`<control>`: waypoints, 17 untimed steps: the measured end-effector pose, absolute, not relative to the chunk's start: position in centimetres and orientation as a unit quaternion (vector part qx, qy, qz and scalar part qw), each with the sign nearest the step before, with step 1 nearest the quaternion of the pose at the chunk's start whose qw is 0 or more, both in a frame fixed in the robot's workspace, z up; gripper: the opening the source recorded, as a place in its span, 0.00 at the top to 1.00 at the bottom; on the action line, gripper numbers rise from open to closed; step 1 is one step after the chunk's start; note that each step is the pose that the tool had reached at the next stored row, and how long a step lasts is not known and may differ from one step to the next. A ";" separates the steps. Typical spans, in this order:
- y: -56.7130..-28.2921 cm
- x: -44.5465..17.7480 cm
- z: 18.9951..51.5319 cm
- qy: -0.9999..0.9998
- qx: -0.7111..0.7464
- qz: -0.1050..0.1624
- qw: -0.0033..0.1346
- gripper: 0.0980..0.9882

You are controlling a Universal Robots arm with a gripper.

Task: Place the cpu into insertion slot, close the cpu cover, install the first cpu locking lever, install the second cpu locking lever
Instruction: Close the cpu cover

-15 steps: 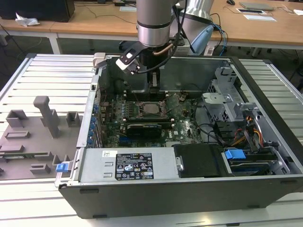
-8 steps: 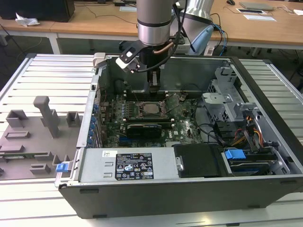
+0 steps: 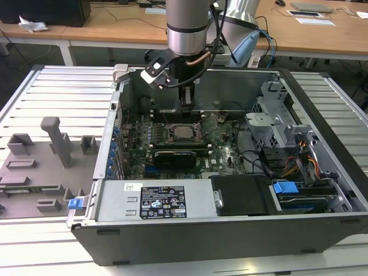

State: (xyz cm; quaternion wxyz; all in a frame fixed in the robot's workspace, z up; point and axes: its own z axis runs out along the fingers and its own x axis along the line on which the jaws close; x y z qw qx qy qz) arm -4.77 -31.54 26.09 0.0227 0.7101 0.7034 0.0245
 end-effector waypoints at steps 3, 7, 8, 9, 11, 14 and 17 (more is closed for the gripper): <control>-31.5 -4.8 26.3 0.703 0.710 0.025 0.023 0.99; -31.5 -4.8 26.8 0.703 0.710 0.025 0.023 0.99; -31.5 -4.8 26.9 0.703 0.710 0.025 0.023 0.99; -31.5 -4.8 26.9 0.703 0.710 0.025 0.023 0.99; -31.5 -4.8 26.9 0.703 0.710 0.025 0.023 0.99; -31.5 -4.7 26.9 0.703 0.710 0.025 0.023 0.99; -31.5 -4.6 26.9 0.703 0.710 0.025 0.023 0.99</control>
